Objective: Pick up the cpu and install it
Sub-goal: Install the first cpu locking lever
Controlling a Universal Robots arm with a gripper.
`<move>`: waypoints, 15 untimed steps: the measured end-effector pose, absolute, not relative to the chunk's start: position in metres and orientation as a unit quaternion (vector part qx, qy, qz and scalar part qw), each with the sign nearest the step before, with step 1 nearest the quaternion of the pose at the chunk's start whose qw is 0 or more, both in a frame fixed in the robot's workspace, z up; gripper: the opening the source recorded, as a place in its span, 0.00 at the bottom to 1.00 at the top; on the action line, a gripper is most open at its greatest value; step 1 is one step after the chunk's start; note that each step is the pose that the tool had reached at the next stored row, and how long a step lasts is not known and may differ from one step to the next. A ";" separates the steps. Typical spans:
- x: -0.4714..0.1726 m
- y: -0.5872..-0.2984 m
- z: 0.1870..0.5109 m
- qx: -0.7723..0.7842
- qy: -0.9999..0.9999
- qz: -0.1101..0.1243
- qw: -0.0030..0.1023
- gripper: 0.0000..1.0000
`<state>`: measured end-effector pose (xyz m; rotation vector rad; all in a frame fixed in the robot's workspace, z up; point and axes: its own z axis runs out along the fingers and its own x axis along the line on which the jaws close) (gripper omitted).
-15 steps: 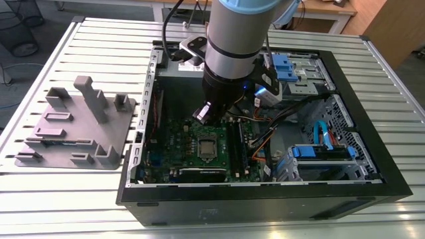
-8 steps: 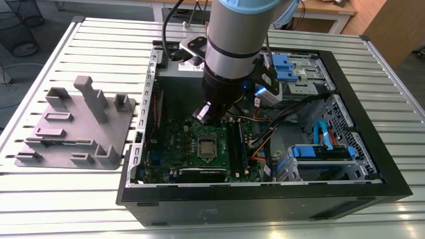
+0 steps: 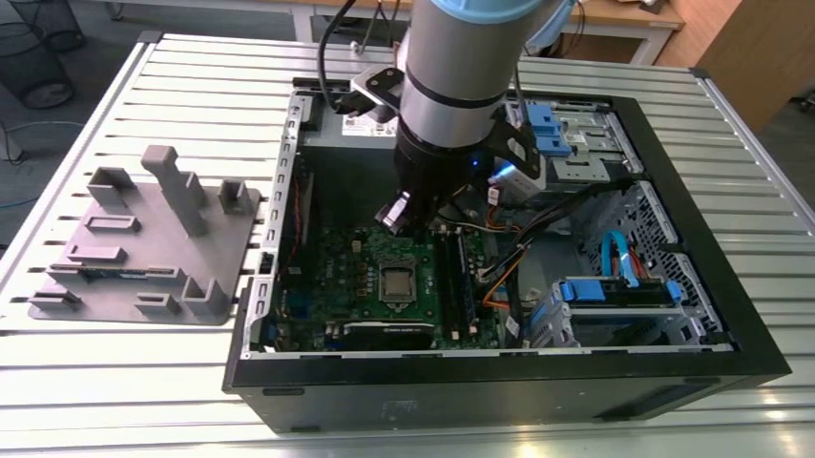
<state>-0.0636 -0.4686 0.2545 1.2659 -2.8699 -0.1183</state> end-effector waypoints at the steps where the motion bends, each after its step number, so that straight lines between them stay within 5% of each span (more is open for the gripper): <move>1: -0.062 -0.468 0.254 0.403 -0.914 -0.038 0.001 0.11; 15: -0.054 -0.447 0.254 0.402 -0.915 -0.038 0.001 0.11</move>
